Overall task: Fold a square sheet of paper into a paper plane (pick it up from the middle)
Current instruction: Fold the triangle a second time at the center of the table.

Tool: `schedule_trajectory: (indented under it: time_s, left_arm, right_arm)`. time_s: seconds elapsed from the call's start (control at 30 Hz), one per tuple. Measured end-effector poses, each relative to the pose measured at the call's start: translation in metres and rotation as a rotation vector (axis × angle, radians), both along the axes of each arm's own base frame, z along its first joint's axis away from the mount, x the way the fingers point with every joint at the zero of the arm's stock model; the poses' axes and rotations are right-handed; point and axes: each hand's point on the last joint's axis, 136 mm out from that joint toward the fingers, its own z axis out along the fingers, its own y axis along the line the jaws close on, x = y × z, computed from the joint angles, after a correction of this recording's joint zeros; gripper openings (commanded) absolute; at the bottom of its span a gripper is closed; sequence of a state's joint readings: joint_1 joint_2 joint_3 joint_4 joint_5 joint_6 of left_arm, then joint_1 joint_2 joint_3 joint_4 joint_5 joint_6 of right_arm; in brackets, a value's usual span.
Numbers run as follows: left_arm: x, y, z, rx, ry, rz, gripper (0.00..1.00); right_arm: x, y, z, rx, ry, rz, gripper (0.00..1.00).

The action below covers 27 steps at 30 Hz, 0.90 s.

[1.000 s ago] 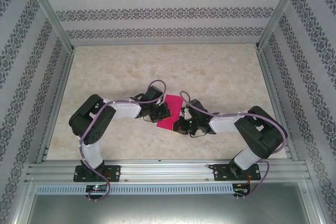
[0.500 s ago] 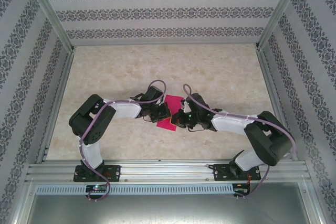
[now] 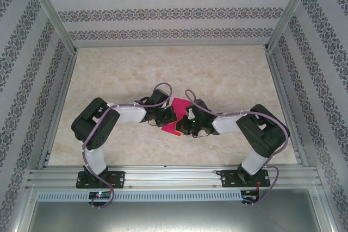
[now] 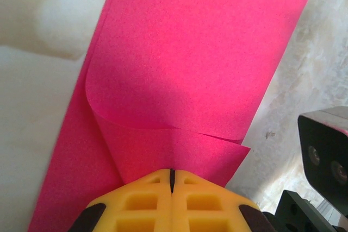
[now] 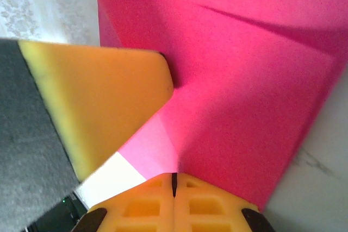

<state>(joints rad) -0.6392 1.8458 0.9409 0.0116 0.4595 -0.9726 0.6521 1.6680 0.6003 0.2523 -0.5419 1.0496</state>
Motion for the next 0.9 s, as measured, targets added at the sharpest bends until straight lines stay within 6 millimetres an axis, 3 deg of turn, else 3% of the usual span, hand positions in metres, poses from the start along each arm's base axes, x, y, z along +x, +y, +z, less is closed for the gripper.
schedule_trajectory:
  time_s: [0.6,0.8,0.9]
  left_arm:
    - [0.000,0.000,0.000,0.000,0.000,0.000,0.02]
    - [0.000,0.000,0.001,-0.001,0.000,0.000,0.02]
    - [0.000,0.000,0.001,0.000,-0.001,0.001,0.03]
  right_arm:
    - [-0.022,-0.020,0.004,-0.082,-0.009,0.026,0.04]
    - [-0.008,-0.011,0.030,-0.050,-0.068,0.027,0.04]
    - [-0.002,-0.006,0.024,-0.049,-0.066,0.028,0.03]
